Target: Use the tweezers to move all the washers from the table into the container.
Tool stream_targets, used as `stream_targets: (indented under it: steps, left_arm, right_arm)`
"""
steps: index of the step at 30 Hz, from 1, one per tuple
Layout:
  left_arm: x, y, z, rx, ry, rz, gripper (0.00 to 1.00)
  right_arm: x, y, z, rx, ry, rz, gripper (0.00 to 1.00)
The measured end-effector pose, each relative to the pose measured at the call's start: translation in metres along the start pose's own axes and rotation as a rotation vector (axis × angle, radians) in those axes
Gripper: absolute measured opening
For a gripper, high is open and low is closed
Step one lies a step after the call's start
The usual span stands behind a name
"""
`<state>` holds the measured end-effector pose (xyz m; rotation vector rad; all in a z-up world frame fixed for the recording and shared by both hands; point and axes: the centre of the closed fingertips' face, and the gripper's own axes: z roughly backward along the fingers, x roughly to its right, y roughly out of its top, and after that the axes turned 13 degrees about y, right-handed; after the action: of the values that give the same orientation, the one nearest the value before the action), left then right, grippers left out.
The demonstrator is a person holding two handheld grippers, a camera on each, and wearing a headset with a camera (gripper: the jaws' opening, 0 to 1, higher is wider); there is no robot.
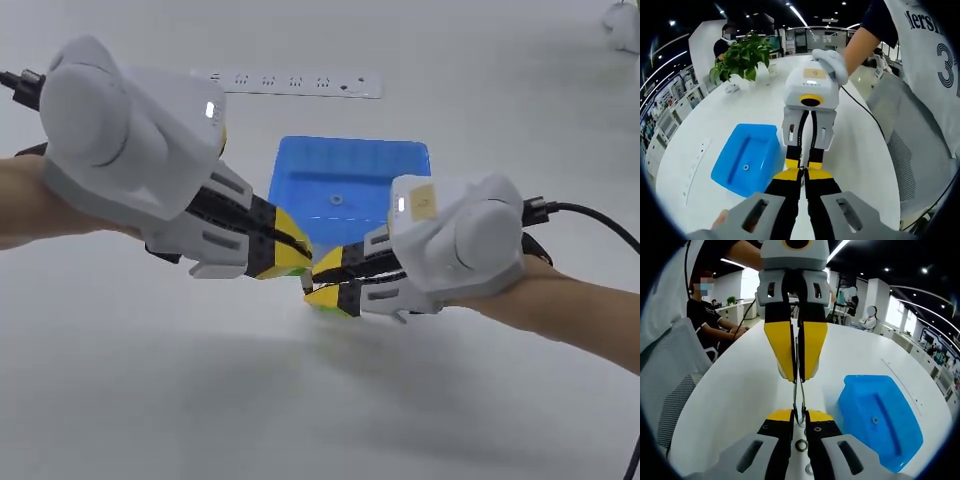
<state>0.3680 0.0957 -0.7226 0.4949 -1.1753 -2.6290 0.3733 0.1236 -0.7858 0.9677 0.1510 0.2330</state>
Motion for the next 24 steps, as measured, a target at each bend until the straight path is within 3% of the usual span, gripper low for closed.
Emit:
stream_targets:
  steps: [12, 24]
  left_arm:
    - [-0.003, 0.001, -0.002, 0.002, -0.003, 0.02, 0.07]
    - [-0.01, -0.001, -0.004, -0.002, 0.0, 0.067, 0.07]
  right_arm:
    - [-0.004, 0.0, 0.0, -0.002, 0.017, -0.002, 0.16]
    - [0.002, 0.003, 0.001, 0.009, 0.019, -0.03, 0.11]
